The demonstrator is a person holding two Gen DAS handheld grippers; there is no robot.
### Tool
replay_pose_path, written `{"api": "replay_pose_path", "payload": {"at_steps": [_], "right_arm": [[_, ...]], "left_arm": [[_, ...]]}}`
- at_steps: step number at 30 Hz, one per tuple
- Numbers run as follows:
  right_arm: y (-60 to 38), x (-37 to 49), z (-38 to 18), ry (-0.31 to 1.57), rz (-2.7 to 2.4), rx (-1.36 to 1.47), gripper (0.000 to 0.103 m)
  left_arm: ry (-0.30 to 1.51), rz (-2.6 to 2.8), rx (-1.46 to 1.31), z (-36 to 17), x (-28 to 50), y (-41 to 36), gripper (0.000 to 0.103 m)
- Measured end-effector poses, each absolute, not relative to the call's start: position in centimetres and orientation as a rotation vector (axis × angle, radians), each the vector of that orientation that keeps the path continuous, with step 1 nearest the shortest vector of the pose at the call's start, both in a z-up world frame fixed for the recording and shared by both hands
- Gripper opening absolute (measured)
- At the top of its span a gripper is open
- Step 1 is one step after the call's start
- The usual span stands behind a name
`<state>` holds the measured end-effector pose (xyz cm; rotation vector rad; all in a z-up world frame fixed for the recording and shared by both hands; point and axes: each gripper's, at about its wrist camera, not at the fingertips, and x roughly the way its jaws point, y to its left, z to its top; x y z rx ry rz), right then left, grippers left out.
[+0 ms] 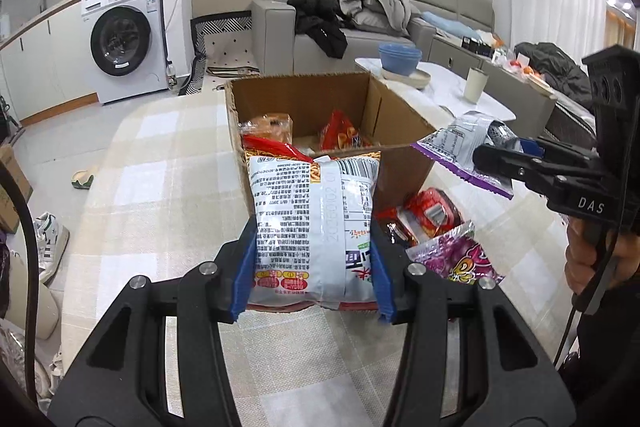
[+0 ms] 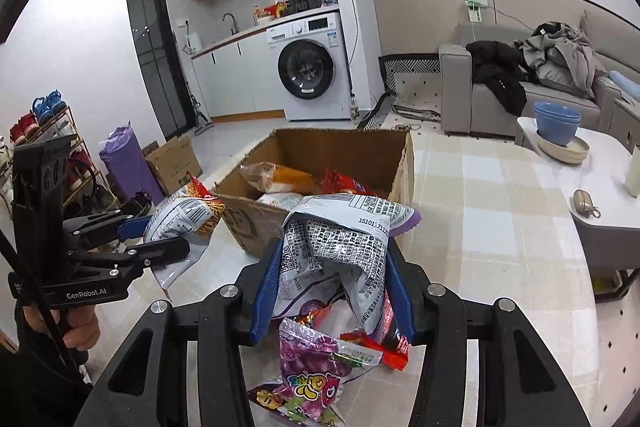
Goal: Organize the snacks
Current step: 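Lift the noodle bag with the left tool while the right tool carries the silver bag over the box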
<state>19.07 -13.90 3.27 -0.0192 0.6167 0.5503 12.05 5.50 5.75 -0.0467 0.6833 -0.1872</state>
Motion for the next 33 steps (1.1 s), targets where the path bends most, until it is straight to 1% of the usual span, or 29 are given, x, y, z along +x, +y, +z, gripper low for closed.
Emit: {"api": "replay_pose_path", "payload": {"at_steps": [9, 18, 33], "right_arm": [[-14.1, 19.0, 3.8, 0.571, 0.554, 0.031, 0.049], [-14.2, 19.2, 4.2, 0.529, 0.555, 0.05, 0.049], [-13.0, 21.1, 5.3, 0.492, 0.55, 0.043, 0.049]], "left_arm": [[0.64, -0.165, -0.078, 8.9, 12.4, 6.8, 0.046], [0.616, -0.154, -0.105, 10.9, 13.5, 7.5, 0.046], [0.612, -0.132, -0.091, 11.6, 20.5, 5.4, 0.046]]}}
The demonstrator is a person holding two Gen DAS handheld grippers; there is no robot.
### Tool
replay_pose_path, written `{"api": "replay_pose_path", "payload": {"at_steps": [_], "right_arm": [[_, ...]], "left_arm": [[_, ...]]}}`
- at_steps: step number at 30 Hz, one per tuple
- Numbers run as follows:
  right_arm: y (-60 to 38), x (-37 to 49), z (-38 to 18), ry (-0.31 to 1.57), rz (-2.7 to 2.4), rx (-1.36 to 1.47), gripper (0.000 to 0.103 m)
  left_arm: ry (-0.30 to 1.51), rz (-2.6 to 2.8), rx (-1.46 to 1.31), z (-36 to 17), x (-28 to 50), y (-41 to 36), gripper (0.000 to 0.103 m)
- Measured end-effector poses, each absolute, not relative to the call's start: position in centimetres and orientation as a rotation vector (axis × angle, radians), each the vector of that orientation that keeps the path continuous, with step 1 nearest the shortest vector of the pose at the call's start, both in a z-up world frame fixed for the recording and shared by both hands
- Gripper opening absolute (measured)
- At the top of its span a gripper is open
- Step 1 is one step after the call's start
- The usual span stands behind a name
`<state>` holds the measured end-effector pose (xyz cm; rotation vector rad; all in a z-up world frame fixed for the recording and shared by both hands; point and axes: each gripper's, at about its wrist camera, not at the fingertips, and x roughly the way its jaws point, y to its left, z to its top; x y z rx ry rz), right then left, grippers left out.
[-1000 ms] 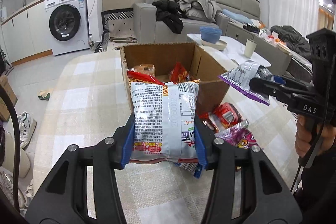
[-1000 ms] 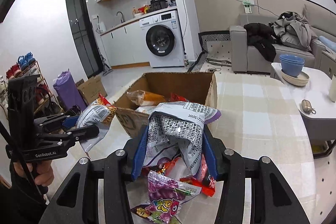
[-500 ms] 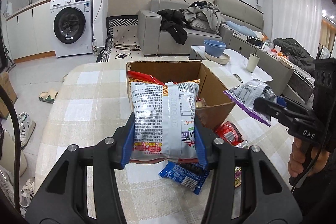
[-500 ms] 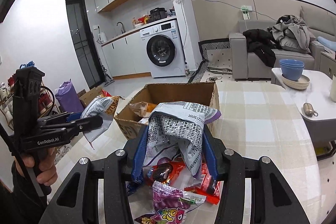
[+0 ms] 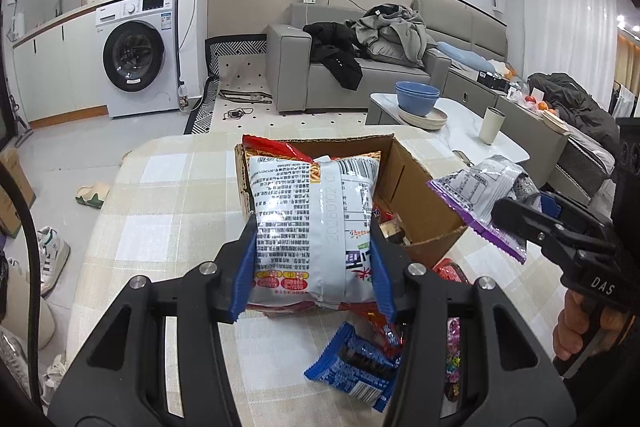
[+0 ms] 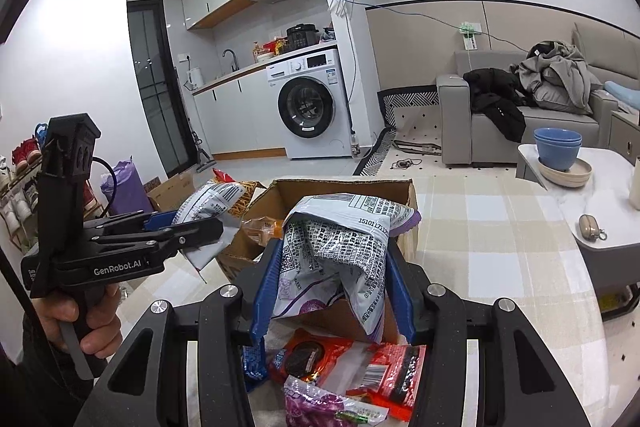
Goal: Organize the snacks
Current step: 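Lift the noodle bag with the left tool while the right tool carries the silver bag over the box, then open the left tool over the box while the right tool releases the silver bag inside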
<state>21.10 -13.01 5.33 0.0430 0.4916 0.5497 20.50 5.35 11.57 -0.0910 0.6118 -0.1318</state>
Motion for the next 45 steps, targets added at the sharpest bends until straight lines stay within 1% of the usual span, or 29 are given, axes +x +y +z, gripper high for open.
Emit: {"api": "replay_pose_path", "payload": {"at_steps": [9, 22, 37, 45], "right_arm": [[-12.7, 22.2, 5.5, 0.486, 0.544, 0.041, 0.049], [-9.5, 25.2, 4.2, 0.529, 0.561, -0.002, 0.049], [-7.7, 28.3, 2.0, 0.561, 0.529, -0.071, 0.049], [-8.1, 29.3, 1.4, 0.58, 0.529, -0.033, 0.051]], "left_arm": [[0.607, -0.104, -0.087, 11.2, 24.6, 5.3, 0.046], [0.632, -0.087, -0.064, 8.9, 29.9, 3.9, 0.046], [0.629, -0.051, 0.017, 6.6, 34.3, 1.5, 0.046], [0.642, -0.051, 0.027, 5.9, 35.6, 0.5, 0.047]]}}
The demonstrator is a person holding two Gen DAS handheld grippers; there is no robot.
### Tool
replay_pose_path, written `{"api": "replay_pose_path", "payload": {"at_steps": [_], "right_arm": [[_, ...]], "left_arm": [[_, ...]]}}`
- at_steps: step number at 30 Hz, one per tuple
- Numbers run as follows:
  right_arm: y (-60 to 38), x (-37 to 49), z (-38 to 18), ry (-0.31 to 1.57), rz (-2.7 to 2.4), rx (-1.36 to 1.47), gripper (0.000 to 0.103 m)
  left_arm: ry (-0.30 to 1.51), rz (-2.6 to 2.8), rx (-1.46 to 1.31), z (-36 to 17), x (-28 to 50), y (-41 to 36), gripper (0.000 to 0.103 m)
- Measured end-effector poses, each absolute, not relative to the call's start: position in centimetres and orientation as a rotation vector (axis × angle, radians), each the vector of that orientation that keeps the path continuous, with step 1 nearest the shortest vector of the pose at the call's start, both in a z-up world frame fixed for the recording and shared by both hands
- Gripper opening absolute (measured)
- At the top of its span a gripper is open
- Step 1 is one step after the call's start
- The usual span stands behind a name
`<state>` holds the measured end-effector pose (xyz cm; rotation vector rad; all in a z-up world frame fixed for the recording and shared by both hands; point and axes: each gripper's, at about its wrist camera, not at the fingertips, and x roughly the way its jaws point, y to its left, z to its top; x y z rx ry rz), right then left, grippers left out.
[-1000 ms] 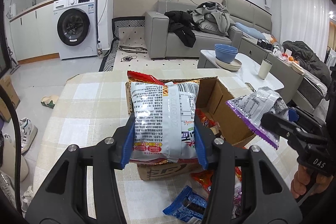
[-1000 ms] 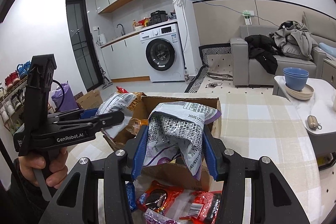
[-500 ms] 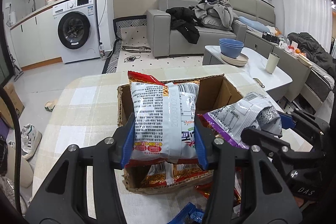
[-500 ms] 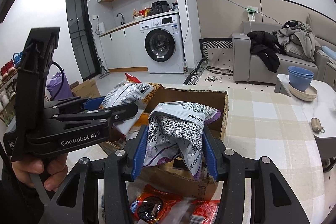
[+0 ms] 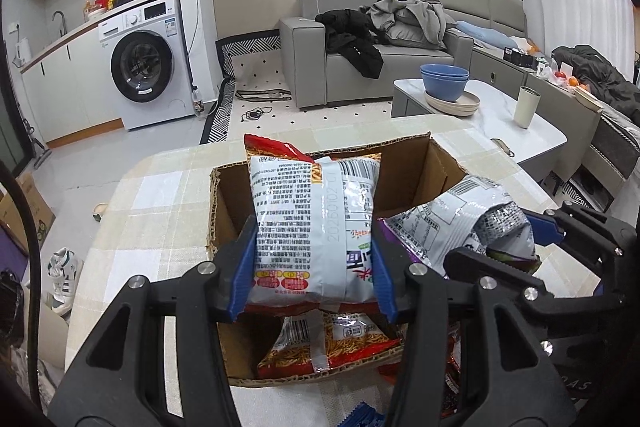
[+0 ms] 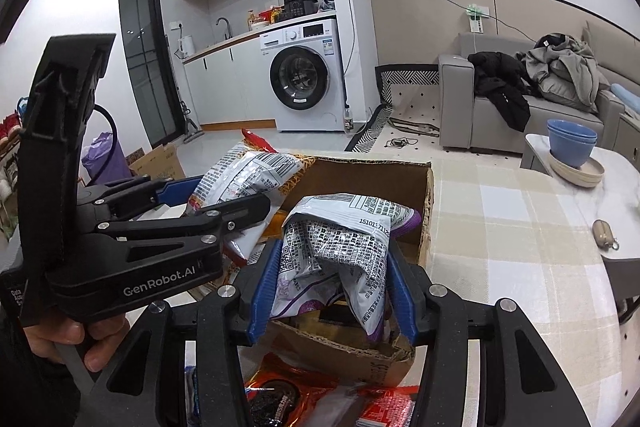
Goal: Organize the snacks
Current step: 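Open the left tool over the box while the right tool releases the silver bag inside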
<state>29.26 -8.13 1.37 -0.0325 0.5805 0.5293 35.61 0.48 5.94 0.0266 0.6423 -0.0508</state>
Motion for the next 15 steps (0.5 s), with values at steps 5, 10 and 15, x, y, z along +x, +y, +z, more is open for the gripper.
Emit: {"api": "replay_pose_path", "payload": {"at_steps": [5, 10, 15], "right_arm": [[-9.0, 28.6, 2.5, 0.555, 0.543, 0.003, 0.066], [-9.9, 27.4, 3.7, 0.538, 0.538, -0.011, 0.092], [-11.6, 26.0, 4.0, 0.562, 0.539, 0.018, 0.102]], "left_arm": [[0.665, -0.089, 0.005, 6.2, 35.6, 0.2, 0.048], [0.684, -0.115, -0.037, 6.6, 34.6, 0.8, 0.067], [0.688, -0.126, -0.083, 7.1, 31.9, 1.9, 0.082]]}}
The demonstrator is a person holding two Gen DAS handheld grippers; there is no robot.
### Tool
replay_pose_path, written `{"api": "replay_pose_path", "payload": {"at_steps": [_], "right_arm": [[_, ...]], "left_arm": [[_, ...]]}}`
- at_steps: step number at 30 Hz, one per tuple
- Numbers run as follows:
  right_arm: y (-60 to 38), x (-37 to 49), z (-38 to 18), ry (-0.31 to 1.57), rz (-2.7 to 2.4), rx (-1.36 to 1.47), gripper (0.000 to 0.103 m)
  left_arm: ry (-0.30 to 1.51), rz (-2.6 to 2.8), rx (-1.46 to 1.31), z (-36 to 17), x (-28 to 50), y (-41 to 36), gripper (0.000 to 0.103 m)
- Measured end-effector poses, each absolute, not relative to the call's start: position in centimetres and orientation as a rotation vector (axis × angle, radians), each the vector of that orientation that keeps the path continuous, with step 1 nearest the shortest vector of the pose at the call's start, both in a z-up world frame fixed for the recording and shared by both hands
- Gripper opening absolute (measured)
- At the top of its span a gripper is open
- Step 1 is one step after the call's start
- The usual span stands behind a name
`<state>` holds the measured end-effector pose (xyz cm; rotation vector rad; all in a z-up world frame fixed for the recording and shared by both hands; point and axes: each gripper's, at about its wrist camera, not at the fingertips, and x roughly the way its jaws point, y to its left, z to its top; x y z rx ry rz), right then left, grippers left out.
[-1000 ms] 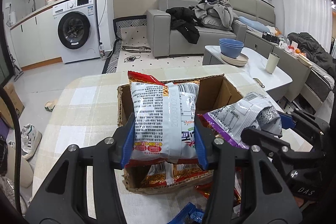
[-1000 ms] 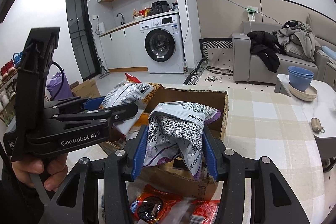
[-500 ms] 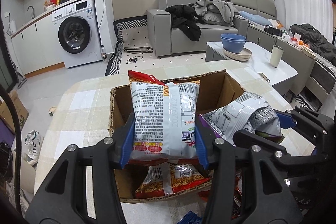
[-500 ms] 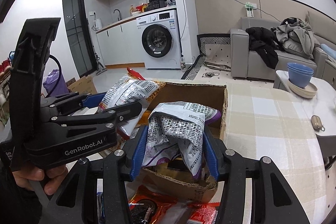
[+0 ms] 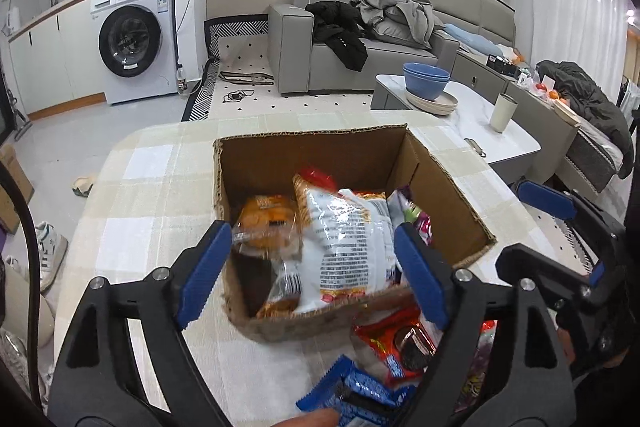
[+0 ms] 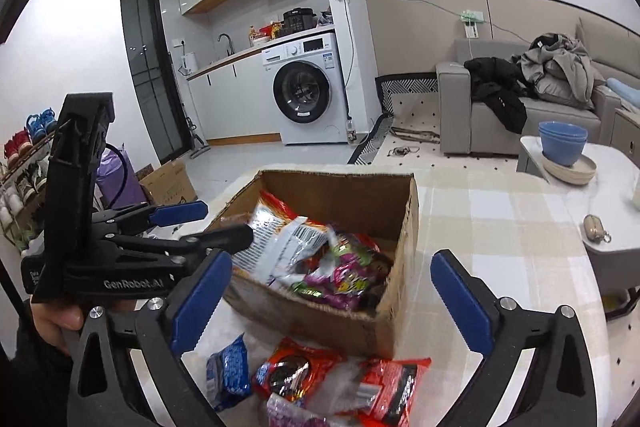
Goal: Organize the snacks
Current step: 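Open the left tool over the box while the right tool releases the silver bag inside, then move both open tools back toward the snacks in front of the box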
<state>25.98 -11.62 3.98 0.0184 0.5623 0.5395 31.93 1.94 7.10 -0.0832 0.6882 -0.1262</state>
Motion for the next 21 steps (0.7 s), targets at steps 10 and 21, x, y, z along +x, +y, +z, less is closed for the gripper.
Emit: {"api": "replay_pose_path", "payload": {"at_steps": [10, 21], "right_arm": [[-13.6, 23.3, 2.7, 0.642, 0.514, 0.01, 0.102], [-14.1, 21.1, 1.2, 0.716, 0.495, -0.009, 0.102]], "left_arm": [[0.677, -0.132, -0.049, 6.8, 25.1, 2.7, 0.102], [0.704, -0.119, -0.045, 5.2, 20.6, 3.7, 0.102]]}}
